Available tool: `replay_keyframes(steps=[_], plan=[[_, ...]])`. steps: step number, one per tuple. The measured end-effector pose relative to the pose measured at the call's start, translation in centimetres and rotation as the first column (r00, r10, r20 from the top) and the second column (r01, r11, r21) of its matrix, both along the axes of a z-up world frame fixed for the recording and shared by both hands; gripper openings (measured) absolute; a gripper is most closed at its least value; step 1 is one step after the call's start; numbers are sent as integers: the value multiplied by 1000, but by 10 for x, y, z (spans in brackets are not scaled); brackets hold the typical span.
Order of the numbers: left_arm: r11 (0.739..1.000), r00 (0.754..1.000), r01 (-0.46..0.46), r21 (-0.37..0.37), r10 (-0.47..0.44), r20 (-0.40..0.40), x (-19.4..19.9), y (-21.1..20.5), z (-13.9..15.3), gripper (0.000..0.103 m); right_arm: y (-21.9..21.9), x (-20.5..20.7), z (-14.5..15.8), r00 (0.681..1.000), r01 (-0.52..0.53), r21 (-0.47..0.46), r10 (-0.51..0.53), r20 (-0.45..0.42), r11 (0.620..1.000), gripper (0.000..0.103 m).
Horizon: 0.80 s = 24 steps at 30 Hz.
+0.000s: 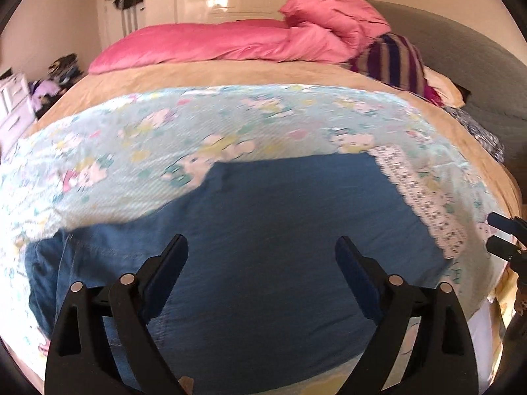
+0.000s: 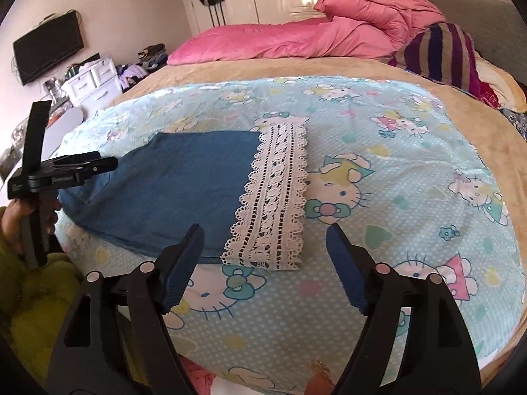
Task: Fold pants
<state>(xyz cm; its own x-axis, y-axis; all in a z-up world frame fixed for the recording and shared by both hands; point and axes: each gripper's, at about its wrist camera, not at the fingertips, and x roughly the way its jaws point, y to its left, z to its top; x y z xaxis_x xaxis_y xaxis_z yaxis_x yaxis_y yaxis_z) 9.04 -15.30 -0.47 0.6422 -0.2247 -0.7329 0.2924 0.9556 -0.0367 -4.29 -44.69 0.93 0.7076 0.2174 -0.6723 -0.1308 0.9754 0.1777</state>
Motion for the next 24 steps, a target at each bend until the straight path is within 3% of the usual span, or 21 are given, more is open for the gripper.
replay_keyframes(steps=[5, 24], plan=[[997, 997, 81, -6, -81, 1, 7, -33, 8, 98, -1, 1, 1, 1000, 9, 11, -9, 5, 1000, 77], [959, 960, 278, 52, -278, -21, 66, -128, -3, 98, 6, 28, -30, 996, 27, 44, -24, -84, 999, 80]])
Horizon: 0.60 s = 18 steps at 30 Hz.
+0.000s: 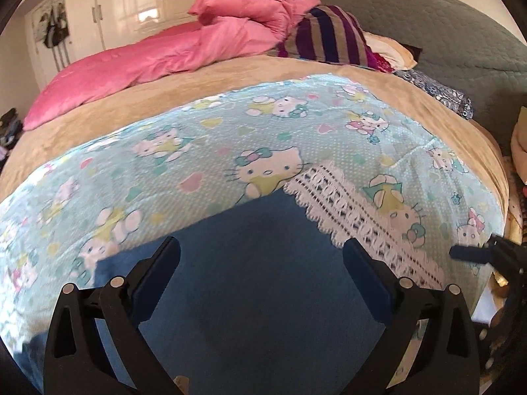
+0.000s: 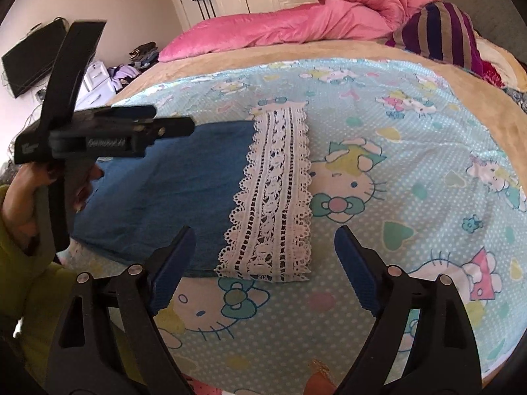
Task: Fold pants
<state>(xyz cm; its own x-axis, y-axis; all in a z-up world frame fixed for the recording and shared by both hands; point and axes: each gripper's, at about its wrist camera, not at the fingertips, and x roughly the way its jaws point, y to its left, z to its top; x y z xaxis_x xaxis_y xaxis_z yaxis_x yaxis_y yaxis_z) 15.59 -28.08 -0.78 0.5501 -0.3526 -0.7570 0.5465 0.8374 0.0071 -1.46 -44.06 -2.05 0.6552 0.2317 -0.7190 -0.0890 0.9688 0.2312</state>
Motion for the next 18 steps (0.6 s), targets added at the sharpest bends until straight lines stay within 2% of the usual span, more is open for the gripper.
replay_keyframes(steps=[9, 13, 15, 18], plan=[[995, 992, 99, 24, -97, -81, 67, -33, -29, 98, -2, 14, -14, 997, 55, 14, -54, -51, 998, 80], [985, 972, 170, -2, -168, -164, 88, -46, -55, 98, -2, 23, -25, 993, 64, 31, -61, -98, 997, 79], [979, 955, 204, -25, -204, -217, 91, -50, -69, 97, 1, 24, -29, 993, 56, 24, -54, -108, 998, 74], [977, 953, 209, -47, -214, -215, 89, -49, -79, 97, 3, 26, -29, 994, 37, 53, -31, -107, 998, 58]])
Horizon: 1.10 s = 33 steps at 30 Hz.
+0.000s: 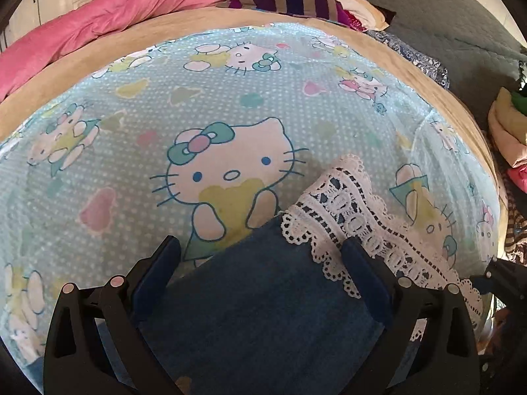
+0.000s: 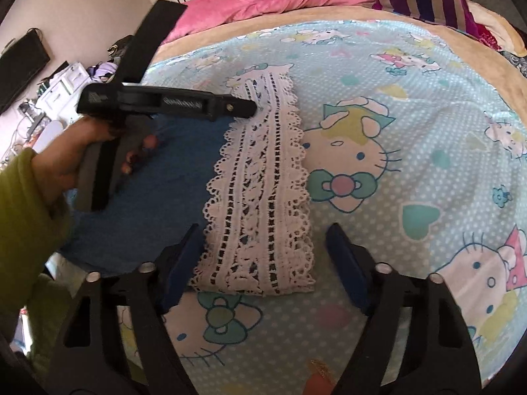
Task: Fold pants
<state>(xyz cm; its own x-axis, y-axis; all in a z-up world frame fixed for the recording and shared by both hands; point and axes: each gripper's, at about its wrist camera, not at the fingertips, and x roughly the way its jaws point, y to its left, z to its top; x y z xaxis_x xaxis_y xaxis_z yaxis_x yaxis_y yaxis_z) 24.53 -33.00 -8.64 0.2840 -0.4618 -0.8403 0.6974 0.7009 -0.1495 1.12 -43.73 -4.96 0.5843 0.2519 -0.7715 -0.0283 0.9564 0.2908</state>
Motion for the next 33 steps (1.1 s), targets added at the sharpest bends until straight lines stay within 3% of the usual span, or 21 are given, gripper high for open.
replay_keyframes(steps=[1, 5, 6, 8, 11, 15, 21, 26, 33], plan=[[1000, 1000, 0, -7, 0, -4, 0, 1, 0, 96, 2, 1, 0, 1000, -11, 8, 11, -1, 1000, 53], [998, 999, 46, -36, -46, 9, -8, -2, 6, 63, 4, 5, -5, 999, -34, 43, 34, 4, 998, 50], [998, 998, 58, -31, -58, 19, -12, -3, 7, 60, 4, 6, -5, 999, -41, 51, 40, 11, 998, 48], [997, 997, 67, -25, -66, 29, -16, -7, 7, 46, 3, 7, -4, 998, -55, 78, 54, 12, 995, 34], [999, 999, 51, -20, -51, 9, -18, -12, 8, 31, 6, 8, -1, 998, -68, 90, 66, 17, 994, 26], [999, 997, 41, 9, -42, 61, -28, -12, 14, 17, 10, 7, 8, 997, -76, 111, 72, 39, 991, 22], [992, 999, 10, -127, -4, 50, -32, 20, 34, 14, 34, 6, 35, 987, -133, 69, 125, 100, 989, 21], [975, 994, -46, -217, 66, 87, -39, 62, 62, 14, 64, 10, 56, 971, -201, 22, 196, 137, 979, 21], [933, 979, -176, -314, 198, 40, -37, 130, 71, 16, 126, 13, 68, 930, -328, -71, 336, 150, 942, 21]])
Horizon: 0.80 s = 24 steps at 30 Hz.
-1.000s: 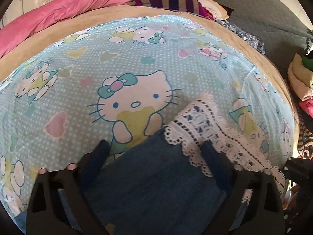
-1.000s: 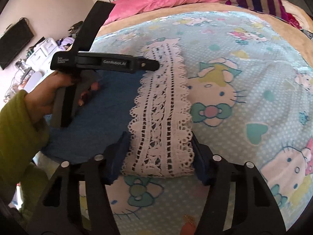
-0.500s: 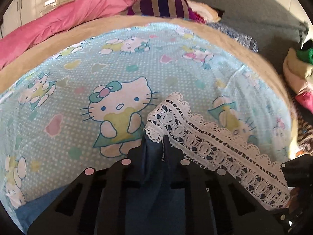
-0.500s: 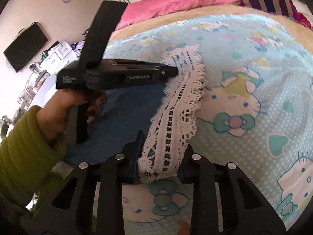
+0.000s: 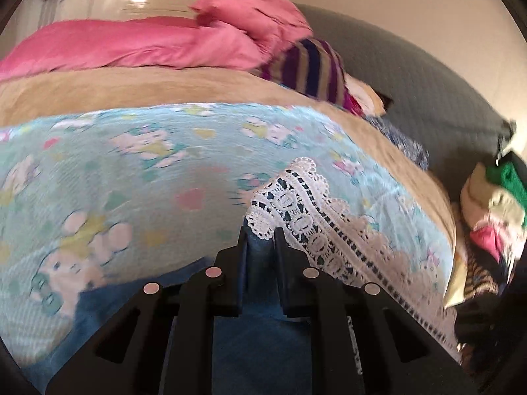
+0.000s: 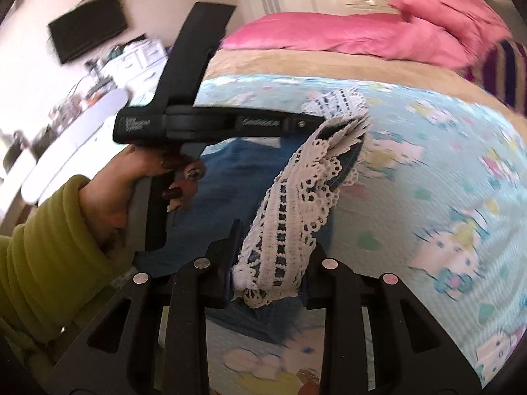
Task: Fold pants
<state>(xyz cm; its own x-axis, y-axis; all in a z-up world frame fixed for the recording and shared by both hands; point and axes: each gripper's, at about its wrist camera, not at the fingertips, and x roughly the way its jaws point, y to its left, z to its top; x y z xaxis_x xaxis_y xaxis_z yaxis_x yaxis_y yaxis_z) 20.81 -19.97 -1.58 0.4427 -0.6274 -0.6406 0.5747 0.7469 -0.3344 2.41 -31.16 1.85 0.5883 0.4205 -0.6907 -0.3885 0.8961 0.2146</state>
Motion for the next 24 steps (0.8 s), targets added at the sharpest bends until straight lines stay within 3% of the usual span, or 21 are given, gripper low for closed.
replay_keyframes(steps=[4, 7, 12, 14, 19, 24], plan=[[993, 993, -104, -59, 101, -53, 1, 49, -6, 25, 37, 4, -6, 997, -77, -39, 76, -10, 996, 21], [970, 971, -221, -98, 210, -117, -3, 94, -12, 35, 72, 2, -15, 990, -143, -92, 141, -19, 985, 21], [894, 909, -394, -213, 344, -237, -7, 168, -15, 44, 124, -3, -27, 974, -223, -198, 225, -12, 955, 22], [875, 898, -417, -247, 356, -258, -10, 187, -14, 53, 139, -7, -31, 966, -255, -229, 258, -15, 940, 24], [875, 880, -437, -209, 368, -300, -9, 197, -25, 63, 146, -21, -21, 942, -331, -175, 336, -2, 927, 38], [906, 881, -391, -158, 319, -350, -5, 184, -48, 69, 121, -27, 1, 949, -306, -139, 312, 30, 942, 49]])
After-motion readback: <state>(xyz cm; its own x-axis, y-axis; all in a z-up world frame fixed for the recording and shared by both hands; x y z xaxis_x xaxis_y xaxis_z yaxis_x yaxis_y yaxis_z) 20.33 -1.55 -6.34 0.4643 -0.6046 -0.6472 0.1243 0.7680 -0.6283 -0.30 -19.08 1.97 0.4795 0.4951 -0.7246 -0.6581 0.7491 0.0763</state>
